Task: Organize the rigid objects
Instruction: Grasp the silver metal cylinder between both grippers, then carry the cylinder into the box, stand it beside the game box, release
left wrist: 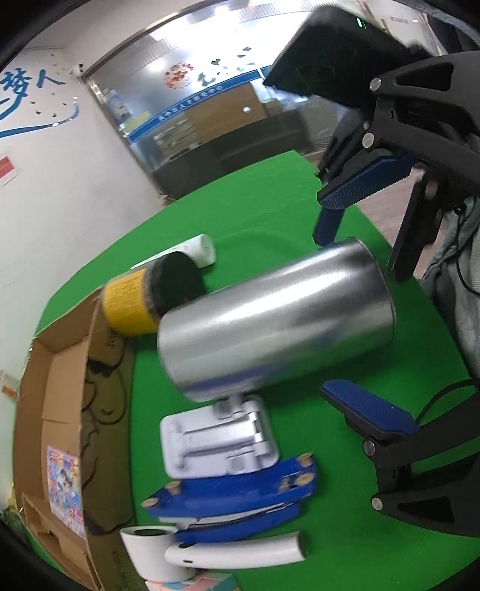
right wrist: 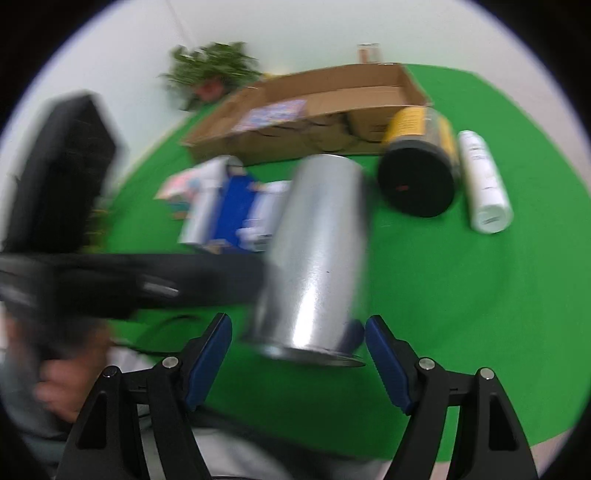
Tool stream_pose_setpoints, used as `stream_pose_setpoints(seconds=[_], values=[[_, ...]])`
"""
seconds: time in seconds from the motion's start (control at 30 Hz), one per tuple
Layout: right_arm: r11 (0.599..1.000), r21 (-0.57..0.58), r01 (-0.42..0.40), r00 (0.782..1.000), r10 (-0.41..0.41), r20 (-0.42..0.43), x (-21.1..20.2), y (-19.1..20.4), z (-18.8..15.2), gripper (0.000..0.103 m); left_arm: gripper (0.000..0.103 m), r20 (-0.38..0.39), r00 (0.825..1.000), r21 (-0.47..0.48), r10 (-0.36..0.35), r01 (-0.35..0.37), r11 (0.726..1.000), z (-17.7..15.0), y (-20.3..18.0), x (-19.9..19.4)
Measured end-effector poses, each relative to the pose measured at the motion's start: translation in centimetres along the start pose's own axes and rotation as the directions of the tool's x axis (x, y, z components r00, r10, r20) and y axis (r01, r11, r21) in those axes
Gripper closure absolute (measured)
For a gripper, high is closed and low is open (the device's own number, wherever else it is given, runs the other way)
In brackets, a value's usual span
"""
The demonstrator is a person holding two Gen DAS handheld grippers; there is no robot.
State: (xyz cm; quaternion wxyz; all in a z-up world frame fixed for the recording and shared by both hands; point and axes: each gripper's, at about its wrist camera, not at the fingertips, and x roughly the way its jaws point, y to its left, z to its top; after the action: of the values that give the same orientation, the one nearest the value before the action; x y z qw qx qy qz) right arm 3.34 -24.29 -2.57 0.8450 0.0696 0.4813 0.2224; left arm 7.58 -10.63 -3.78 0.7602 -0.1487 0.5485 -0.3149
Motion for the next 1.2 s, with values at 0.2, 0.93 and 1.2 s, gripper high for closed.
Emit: stream_pose_setpoints(seconds=[0.2, 0.93, 1.2], values=[[0.989, 0.129, -0.074, 0.997, 0.073, 0.01, -0.9, -2.7, 0.4, 0.029, 0.017, -0.034, 0.999, -0.047, 0.008, -0.01, 0.999, 0.7, 1.5, 1.1], [0.976, 0.183, -0.117, 0.976, 0.147, -0.158, 5.2, -2.8, 2.9, 0.017, 0.025, -0.163, 0.987, -0.118, -0.001, -0.019, 0.993, 2.4, 2.4, 4.3], [0.983, 0.157, -0.097, 0.979, 0.123, -0.163, 5.2, -2.1, 3.2, 0.017, 0.025, -0.136, 0.991, -0.089, 0.021, -0.033, 0.995, 2.0, 2.1, 3.6]])
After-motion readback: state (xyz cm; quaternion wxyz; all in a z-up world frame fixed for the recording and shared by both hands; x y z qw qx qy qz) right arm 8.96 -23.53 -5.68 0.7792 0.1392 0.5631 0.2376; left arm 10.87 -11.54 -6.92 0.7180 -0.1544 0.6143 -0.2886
